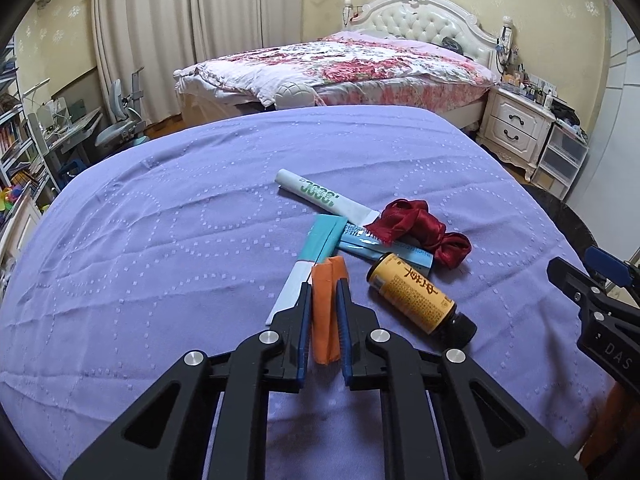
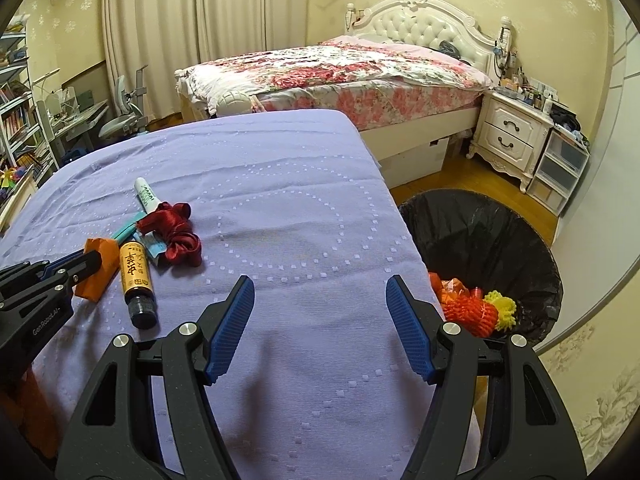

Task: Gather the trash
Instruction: 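Hold the orange strip with the left gripper while the right gripper grasps the gold can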

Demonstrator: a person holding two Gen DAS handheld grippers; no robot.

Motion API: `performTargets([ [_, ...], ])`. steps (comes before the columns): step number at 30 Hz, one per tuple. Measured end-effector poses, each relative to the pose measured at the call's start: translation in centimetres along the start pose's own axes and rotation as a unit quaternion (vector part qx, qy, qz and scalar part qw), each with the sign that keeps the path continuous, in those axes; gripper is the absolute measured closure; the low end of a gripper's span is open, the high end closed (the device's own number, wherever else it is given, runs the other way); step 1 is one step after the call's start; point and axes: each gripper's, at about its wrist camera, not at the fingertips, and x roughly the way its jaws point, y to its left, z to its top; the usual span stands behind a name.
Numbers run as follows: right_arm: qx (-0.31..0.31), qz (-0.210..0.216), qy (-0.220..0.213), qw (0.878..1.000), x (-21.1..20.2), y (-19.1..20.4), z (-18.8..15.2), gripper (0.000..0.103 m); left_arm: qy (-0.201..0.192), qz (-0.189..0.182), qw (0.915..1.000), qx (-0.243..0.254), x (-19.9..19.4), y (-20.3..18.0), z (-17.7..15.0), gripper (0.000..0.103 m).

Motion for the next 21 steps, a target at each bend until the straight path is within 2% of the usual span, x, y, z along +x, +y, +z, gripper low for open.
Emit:
performTargets([
  [10, -0.029, 0.025, -0.001, 0.999, -0.6, 2.7, 0.1, 0.036, -0.007, 0.018, 0.9993, -0.03, -2.0, 3.3, -0.9, 0.091],
  [21, -0.071, 0.077, 0.009, 0.994, -0.7, 7.5, 0.3, 0.036, -0.011, 0.042, 0.9972, -0.062, -2.8, 6.9, -1.7, 0.091],
])
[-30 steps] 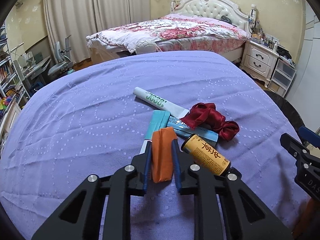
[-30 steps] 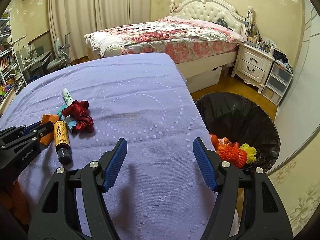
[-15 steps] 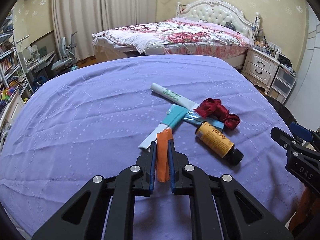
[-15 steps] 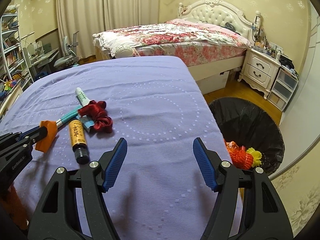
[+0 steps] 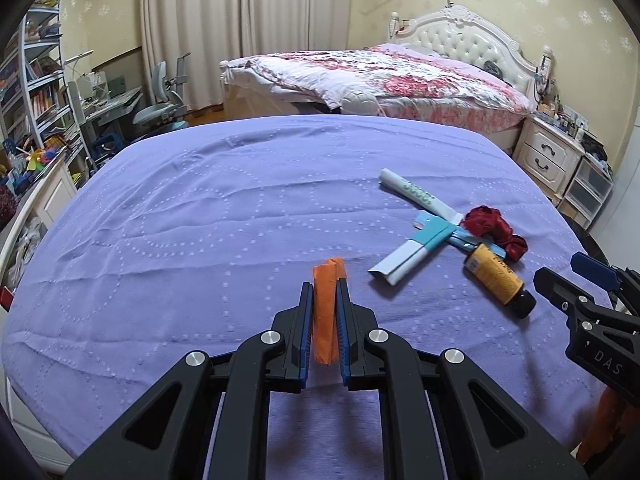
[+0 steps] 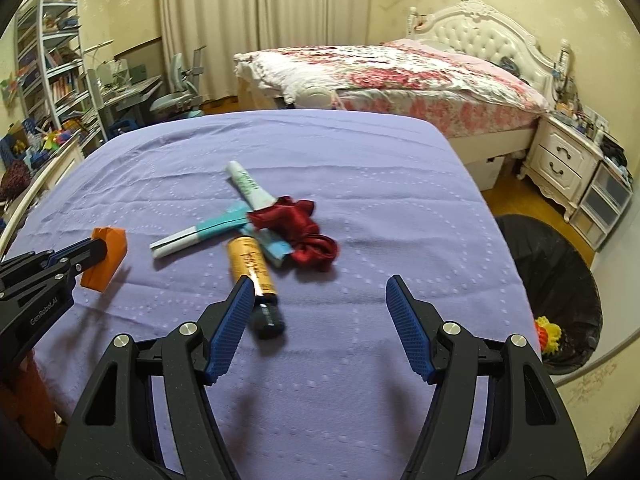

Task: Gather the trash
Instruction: 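Hold the orange strip with the left gripper while the right gripper grasps the gold can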

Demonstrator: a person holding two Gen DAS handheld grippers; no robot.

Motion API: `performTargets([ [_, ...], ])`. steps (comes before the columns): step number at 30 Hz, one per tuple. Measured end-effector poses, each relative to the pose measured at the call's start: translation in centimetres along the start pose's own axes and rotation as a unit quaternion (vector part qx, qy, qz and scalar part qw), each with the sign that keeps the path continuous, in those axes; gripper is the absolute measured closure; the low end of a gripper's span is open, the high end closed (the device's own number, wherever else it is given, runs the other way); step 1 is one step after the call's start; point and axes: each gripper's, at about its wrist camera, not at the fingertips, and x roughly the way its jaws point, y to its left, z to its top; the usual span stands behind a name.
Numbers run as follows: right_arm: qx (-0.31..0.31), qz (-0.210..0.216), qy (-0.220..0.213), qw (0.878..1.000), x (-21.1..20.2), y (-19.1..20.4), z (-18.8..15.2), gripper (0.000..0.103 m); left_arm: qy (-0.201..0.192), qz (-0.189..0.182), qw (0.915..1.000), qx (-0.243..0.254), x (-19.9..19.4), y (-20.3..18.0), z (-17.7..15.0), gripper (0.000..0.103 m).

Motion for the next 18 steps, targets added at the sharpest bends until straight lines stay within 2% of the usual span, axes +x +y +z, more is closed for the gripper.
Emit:
performTargets([
  [5, -0.024, 0.018, 0.012, 0.999, 0.9, 2.0, 0.3, 0.041, 0.002, 0.007, 0.9999, -0.012, 0.2, 1.4, -0.1, 0.091],
  [9, -0.034, 0.03, 0.034, 0.998, 2.1, 2.9, 0.3, 0.053, 0.003, 0.01, 0.9998, -0.018, 0.3, 2.3, -0.3, 0.091],
  [14, -0.042, 0.034, 0.053, 0.997, 3.0, 3.8, 0.3, 0.056, 0.005, 0.009, 0.9997, -0.024, 0.5, 2.9, -0.5, 0.091],
  [15, -0.044, 0.034, 0.056, 0.997, 3.2, 4.0, 0.2, 0.058, 0.006, 0.008, 0.9996, -0.025, 0.6, 3.0, -0.5, 0.091],
  [16, -0.047, 0.033, 0.06, 0.997, 3.3, 4.1, 0.2, 0.066, 0.007, 0.008, 0.9996, -0.025, 0.6, 3.0, -0.6, 0.091],
  [18, -0.052, 0.032, 0.059, 0.996, 3.3, 4.2, 0.1, 0.074, 0.008, 0.006, 0.9996, -0.025, 0.7, 2.9, -0.6, 0.091],
])
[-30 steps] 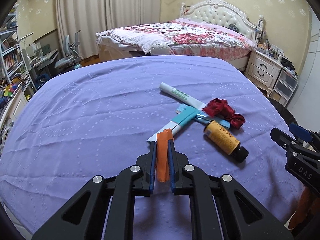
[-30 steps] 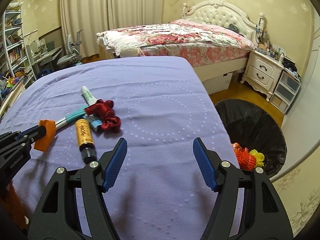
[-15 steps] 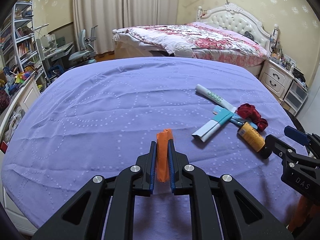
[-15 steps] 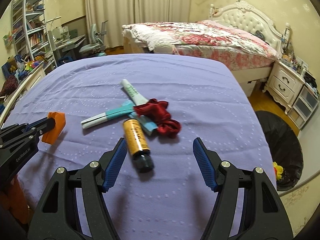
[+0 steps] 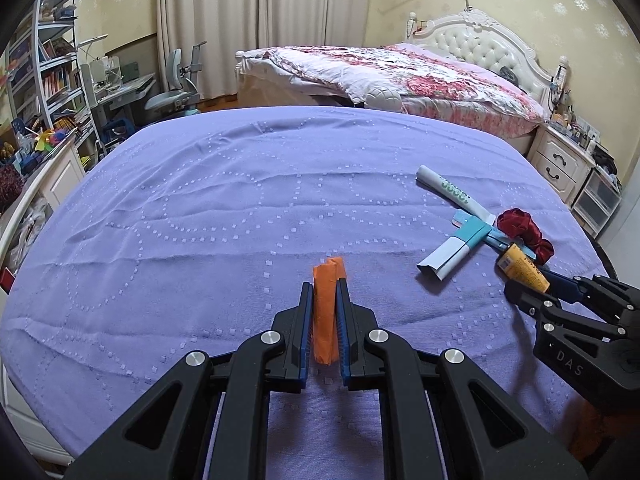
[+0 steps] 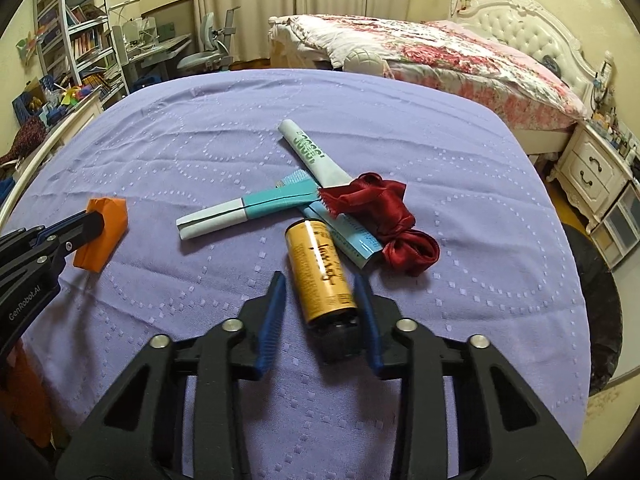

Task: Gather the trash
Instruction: 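Hold the orange strip with the left gripper while the right gripper grasps the gold can, then carry the strip and can over the bin and open both grippers to drop them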

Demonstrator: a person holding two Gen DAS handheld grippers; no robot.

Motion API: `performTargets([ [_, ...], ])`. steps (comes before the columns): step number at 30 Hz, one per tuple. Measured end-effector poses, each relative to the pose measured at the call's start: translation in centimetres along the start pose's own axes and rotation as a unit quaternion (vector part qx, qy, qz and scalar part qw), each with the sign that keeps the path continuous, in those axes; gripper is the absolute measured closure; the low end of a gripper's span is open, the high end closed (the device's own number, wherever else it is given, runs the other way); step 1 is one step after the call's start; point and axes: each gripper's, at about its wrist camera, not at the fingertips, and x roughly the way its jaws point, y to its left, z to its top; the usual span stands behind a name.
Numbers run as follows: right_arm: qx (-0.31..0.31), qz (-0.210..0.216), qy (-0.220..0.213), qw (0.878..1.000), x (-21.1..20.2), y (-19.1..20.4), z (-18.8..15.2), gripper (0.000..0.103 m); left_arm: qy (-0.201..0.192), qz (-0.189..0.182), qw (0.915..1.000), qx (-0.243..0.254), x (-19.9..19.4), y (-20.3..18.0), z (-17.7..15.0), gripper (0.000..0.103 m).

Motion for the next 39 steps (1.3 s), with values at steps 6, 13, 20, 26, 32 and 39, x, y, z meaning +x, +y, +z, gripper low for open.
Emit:
performTargets([
  [6, 0.003, 0.002, -0.009, 1.0, -0.8, -0.1, -0.3, 0.079, -0.004, -0.007, 1.0, 0.004, -0.3, -0.5, 0.2, 0.091],
  [13, 0.025, -0.007, -0.037, 0.999, -3.2, -2.2, -0.3, 0.079, -0.014, -0.025, 0.9995, 0.016, -1.2, -2.4, 0.6, 0.091],
  [20, 0.07, -0.043, -0.06, 0.995, -5.3, -6.9, -0.4, 0.079, -0.03, -0.057, 0.9968, 0.046, -2.0, -6.5, 1.5, 0.091],
  [26, 0.111, -0.085, -0.072, 0.988, -6.5, -11.6, -1.0, 0.079, -0.041, -0.097, 0.9917, 0.073, -2.2, -11.5, 2.7, 0.091],
  [32, 0.148, -0.127, -0.08, 0.977, -7.4, -16.1, -1.9, 0.079, -0.043, -0.138, 0.9839, 0.106, -1.5, -17.0, 3.7, 0.091],
  [39, 0.184, -0.167, -0.088, 0.965, -7.8, -20.9, -2.9, 0.079, -0.035, -0.17, 0.9746, 0.142, -0.4, -23.0, 4.2, 0.091],
])
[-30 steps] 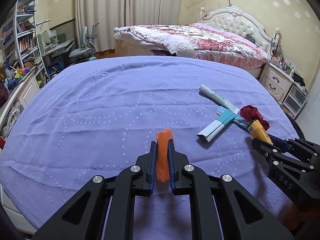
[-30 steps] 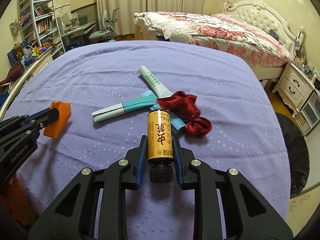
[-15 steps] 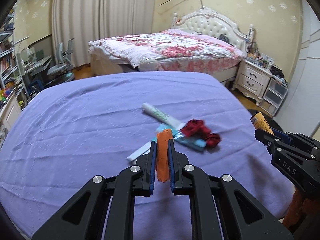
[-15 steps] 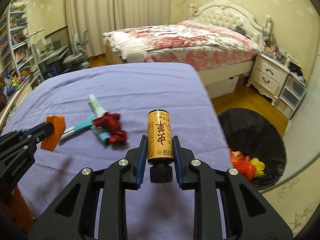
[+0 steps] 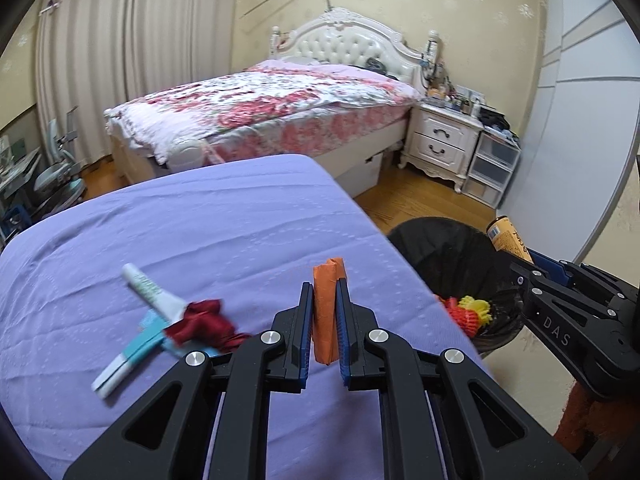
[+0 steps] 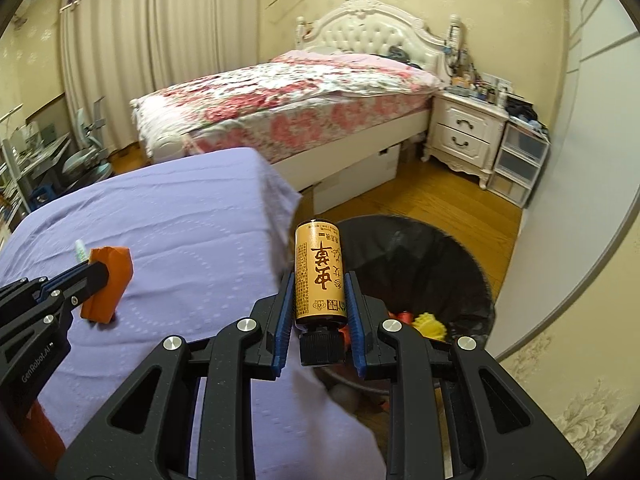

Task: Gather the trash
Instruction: 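Carry the strip and can over the bin and open both grippers to drop them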

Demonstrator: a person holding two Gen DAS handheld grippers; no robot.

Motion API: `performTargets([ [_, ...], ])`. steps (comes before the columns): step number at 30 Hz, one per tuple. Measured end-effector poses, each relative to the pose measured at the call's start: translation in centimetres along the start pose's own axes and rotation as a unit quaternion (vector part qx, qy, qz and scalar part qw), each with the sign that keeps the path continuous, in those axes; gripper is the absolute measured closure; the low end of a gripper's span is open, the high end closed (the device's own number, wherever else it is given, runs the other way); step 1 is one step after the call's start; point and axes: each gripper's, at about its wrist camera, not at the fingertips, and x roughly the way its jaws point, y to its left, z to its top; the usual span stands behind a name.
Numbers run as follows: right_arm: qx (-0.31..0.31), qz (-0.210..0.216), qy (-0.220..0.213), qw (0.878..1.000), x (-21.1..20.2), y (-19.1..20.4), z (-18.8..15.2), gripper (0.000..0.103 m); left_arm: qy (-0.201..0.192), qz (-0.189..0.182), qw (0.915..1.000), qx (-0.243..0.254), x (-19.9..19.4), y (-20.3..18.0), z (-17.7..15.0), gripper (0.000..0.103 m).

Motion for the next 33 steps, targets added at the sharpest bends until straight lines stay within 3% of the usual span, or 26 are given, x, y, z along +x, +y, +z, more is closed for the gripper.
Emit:
performTargets([
  [16, 0.07, -0.064, 0.002, 0.995, 3.8, -7.2, 1.4, 0.079, 0.01, -0.02, 0.9985, 0.05, 6.6, -7.7, 3.7, 0.091],
  [33, 0.098, -0.085, 0.022, 0.991, 6.7, -9.5, 1.3, 0.079, 0.037, -0.015, 0.9964, 0.074, 11.0, -10.4, 4.6, 0.091],
])
